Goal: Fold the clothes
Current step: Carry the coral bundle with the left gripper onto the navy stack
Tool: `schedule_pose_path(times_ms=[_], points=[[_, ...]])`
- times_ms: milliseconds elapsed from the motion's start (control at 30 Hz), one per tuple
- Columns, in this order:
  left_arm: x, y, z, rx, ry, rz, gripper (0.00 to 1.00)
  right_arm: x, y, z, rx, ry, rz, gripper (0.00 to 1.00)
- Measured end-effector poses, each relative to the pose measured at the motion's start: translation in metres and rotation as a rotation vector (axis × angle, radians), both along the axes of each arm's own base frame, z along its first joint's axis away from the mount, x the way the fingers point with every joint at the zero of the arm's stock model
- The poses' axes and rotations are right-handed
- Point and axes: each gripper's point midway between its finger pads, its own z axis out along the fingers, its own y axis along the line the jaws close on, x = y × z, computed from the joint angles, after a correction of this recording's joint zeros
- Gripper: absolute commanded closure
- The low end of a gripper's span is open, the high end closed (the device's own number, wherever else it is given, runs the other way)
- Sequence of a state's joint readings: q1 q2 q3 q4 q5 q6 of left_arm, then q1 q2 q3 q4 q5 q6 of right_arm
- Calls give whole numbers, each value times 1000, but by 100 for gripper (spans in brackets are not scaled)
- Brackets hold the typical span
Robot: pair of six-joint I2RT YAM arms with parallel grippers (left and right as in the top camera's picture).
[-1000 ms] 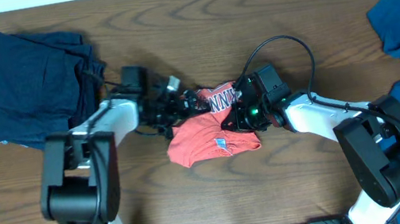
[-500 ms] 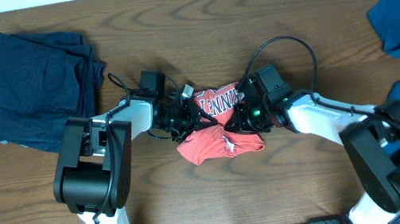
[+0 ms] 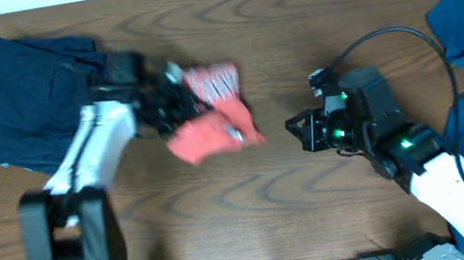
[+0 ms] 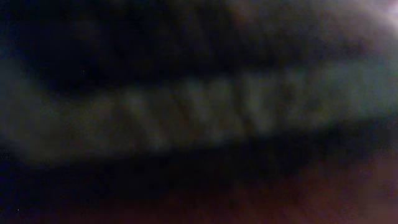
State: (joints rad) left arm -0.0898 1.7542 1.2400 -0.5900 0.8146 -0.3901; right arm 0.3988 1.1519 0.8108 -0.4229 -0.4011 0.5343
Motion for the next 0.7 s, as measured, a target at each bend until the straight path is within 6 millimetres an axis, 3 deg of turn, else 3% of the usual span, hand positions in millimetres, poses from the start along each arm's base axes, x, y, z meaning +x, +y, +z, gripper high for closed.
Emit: schedule_pose_path(times_ms=[33, 167, 233, 300, 367, 467, 533, 600, 667, 700], points=[[14, 11, 20, 12, -70, 35, 94, 0, -2, 2, -7, -9, -9, 91], [66, 87, 106, 62, -371, 247, 94, 1, -11, -2, -49, -6, -47, 91], [82, 127, 132, 82, -470, 347, 94, 1, -14, -6, -65, 2, -58, 91], [92, 169, 144, 103, -517, 452, 94, 1, -15, -9, -74, 10, -62, 92], [94, 211, 139, 119, -504, 557, 94, 1, -16, -11, -82, 15, -67, 92], [97, 258, 123, 135, -472, 666, 94, 2, -17, -13, -88, 17, -72, 92], [98, 285, 106, 138, -437, 725, 87, 2, -18, -13, -90, 18, -74, 93], [100, 304, 86, 140, -399, 765, 77, 2, -18, -13, -91, 18, -74, 93], [101, 317, 61, 135, -343, 789, 48, 1, -18, -14, -94, 23, -74, 93], [100, 321, 48, 129, -312, 796, 42, 1, -18, -15, -95, 27, -74, 93]])
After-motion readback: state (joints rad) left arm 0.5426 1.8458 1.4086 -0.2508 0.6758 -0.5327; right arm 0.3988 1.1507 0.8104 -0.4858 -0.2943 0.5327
